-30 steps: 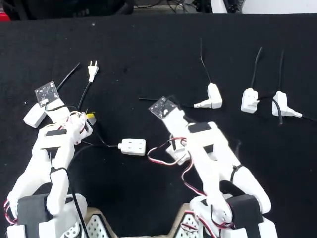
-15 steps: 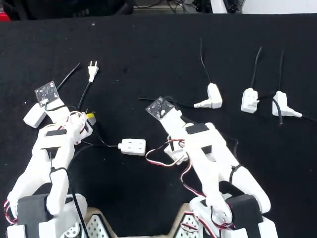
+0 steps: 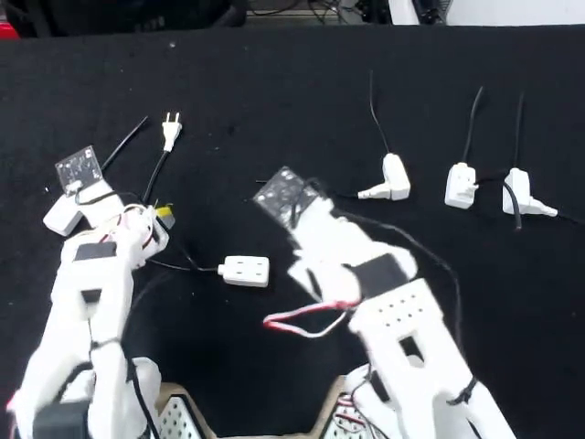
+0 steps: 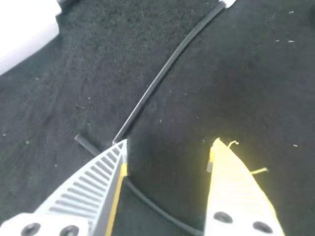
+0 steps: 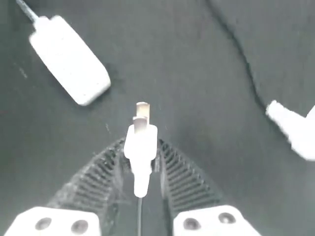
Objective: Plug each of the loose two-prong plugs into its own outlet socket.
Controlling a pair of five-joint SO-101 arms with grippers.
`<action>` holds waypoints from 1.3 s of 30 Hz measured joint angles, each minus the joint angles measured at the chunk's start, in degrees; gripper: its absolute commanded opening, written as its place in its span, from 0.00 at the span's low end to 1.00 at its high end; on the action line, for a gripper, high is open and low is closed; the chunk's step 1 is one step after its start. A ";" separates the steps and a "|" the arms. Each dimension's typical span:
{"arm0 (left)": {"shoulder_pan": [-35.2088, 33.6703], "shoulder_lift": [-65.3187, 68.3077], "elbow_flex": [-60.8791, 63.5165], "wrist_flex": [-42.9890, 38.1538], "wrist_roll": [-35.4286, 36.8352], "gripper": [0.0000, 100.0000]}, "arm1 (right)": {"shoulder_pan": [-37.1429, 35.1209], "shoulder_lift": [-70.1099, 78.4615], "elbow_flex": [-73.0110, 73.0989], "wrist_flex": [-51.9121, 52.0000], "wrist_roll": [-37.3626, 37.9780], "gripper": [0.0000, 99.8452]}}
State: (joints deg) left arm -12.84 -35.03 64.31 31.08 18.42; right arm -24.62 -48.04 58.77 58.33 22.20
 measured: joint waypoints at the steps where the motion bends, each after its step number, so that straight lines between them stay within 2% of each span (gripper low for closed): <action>1: 0.00 -2.81 1.14 0.44 0.00 0.27 | -1.49 -0.18 1.14 -2.37 -1.49 0.01; 8: 0.26 -22.95 11.78 1.23 0.00 0.27 | -10.99 5.45 8.18 -22.95 -6.95 0.01; 16: 8.18 -47.47 22.68 2.73 0.00 0.27 | -15.82 12.75 11.08 -35.60 -9.23 0.01; 23: 15.12 -67.87 24.88 14.68 -3.60 0.27 | -18.64 12.75 11.08 -37.10 -9.23 0.01; 29: 17.49 -67.43 24.88 15.12 -3.87 0.26 | -19.60 12.75 11.08 -37.10 -9.23 0.01; 33: 18.99 -67.08 25.49 15.12 -6.95 0.26 | -19.60 12.48 11.08 -36.92 -9.23 0.01; 39: 18.99 -67.25 26.11 15.03 -6.86 0.26 | -19.34 3.60 11.16 -30.86 -9.23 0.01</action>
State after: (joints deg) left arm 6.15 -102.29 90.42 46.11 11.56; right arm -43.96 -44.44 69.93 27.47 12.97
